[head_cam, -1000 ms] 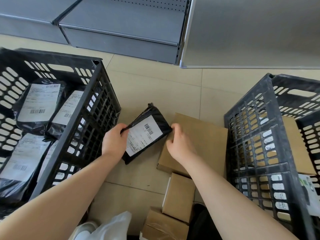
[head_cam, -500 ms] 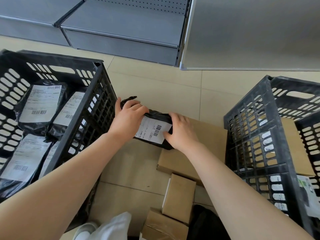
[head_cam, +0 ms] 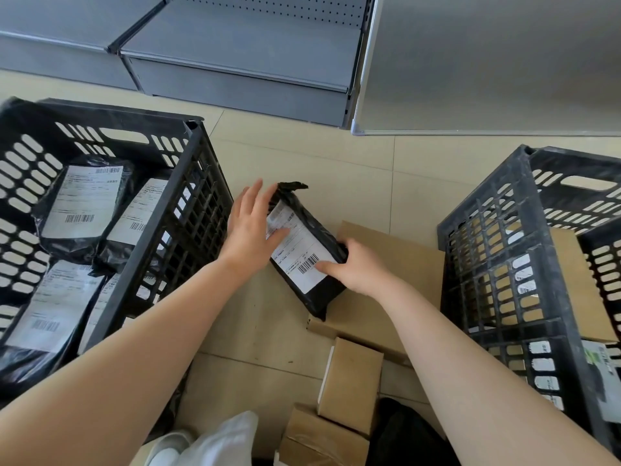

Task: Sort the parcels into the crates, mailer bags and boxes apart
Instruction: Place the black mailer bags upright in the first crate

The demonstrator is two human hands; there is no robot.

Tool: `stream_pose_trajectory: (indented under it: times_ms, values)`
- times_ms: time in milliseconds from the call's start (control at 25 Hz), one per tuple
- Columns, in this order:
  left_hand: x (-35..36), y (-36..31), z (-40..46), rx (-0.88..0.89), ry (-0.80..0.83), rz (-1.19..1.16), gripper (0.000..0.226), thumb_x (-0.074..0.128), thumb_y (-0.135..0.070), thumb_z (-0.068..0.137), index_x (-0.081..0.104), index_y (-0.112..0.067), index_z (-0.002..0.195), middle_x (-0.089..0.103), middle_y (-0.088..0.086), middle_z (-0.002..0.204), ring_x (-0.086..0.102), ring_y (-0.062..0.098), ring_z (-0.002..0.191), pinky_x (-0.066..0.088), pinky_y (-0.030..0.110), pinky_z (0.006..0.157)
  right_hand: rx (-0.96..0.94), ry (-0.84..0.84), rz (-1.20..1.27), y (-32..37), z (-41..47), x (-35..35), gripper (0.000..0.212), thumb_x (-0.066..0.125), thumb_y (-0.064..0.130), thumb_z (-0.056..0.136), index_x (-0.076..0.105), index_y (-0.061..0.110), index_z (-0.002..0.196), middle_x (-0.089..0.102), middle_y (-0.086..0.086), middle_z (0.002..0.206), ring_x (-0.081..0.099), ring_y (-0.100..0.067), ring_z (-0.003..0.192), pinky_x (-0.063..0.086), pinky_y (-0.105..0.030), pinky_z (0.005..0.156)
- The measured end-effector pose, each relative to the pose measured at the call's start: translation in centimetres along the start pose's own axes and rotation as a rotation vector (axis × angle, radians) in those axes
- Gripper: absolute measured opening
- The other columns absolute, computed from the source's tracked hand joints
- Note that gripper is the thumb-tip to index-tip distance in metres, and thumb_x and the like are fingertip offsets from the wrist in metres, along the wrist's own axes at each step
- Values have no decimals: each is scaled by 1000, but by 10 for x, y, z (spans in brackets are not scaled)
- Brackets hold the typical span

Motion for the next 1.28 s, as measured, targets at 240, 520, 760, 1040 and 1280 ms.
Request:
stream_pose_trajectory:
  times_ms: [240,520,760,1040,1280]
  values:
    - [44,47,-36,-593,121,-542,95,67,-49,86,6,-27,156,22,0,161,27,21,146,24,42,118,141,20,503,-14,-1,18,50,72,46,89,61,17,128,70,3,116,66,-12,100,53,-30,88]
    - [46,28,-47,-665,204,-942,46,68,-39,90,53,-33,132,68,-7,121,68,15,104,59,40,84,189,34,828,13,-5,38,21,65,46,95,67,27,103,76,2,103,72,-18,96,61,-42,88]
    - [-17,17,-34,-569,34,-911,34,65,-32,92,59,-30,125,70,-5,116,70,15,101,60,41,83,130,30,852,55,-10,36,44,62,58,92,62,24,121,74,-1,113,73,-19,99,63,-38,80]
    - [-132,3,-25,-470,-176,-954,36,56,-28,99,54,-27,134,69,-6,115,70,12,99,60,33,80,19,103,1046,123,-15,49,65,28,68,100,58,21,133,69,-9,112,66,-24,93,59,-44,90]
    - [-210,56,-52,-505,-367,-934,21,55,-27,98,64,-31,117,73,-8,110,71,10,100,59,36,81,-128,183,572,184,-26,94,68,50,58,97,35,16,149,58,1,102,61,-20,92,57,-45,93]
Point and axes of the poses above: each hand's wrist, its own z-axis towards the middle knuckle, its own x-axis out of the palm, y = z × x, the point moved 10 cm from there along z, towards the middle knuckle
